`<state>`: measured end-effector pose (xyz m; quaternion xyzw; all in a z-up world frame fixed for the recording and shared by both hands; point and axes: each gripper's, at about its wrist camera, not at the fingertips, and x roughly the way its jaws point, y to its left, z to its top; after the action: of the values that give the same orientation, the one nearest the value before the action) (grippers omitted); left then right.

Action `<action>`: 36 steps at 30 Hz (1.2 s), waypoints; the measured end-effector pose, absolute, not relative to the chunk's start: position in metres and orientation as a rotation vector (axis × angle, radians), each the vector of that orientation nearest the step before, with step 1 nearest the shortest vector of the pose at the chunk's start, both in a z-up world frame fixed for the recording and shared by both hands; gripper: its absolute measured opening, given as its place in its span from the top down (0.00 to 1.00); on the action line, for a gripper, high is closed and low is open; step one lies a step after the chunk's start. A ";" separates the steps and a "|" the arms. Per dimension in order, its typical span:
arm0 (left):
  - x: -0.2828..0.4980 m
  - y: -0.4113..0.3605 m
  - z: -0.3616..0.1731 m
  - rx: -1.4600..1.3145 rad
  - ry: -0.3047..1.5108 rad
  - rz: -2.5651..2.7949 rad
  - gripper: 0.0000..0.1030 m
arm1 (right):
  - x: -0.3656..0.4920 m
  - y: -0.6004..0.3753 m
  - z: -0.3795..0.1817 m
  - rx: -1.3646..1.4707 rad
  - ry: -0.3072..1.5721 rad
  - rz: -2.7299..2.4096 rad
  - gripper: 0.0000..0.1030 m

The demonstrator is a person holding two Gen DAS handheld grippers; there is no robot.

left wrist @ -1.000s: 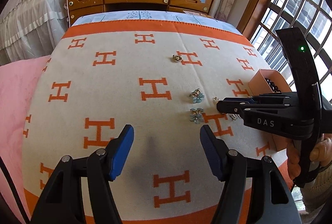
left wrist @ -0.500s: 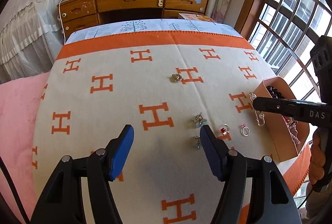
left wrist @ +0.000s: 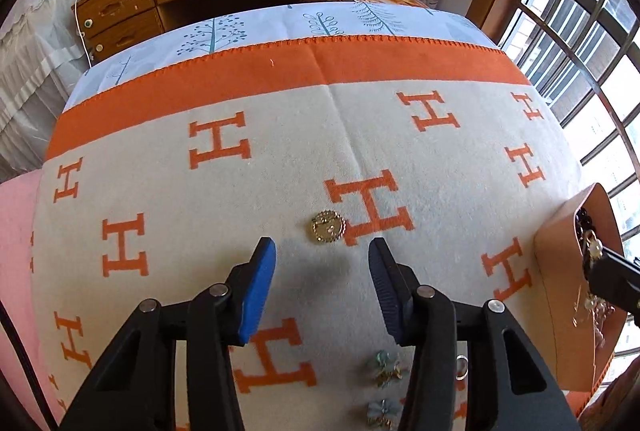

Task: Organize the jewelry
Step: 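Grasp the gold stud earring with the left tool while the right tool grasps the rhinestone brooch, then drop the stud earring into the tray with the left tool while the right tool drops the brooch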

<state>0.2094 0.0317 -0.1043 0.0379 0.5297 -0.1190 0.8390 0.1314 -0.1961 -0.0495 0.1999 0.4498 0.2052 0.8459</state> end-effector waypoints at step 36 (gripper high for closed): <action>0.085 -0.151 -0.007 0.219 0.927 -0.678 0.92 | 0.035 -0.342 -0.026 0.530 0.806 0.236 0.93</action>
<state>0.0855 -0.1513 -0.0070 0.1036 0.4374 -0.3202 0.8339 0.0346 -0.3418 -0.0258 0.2543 0.3867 0.1133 0.8792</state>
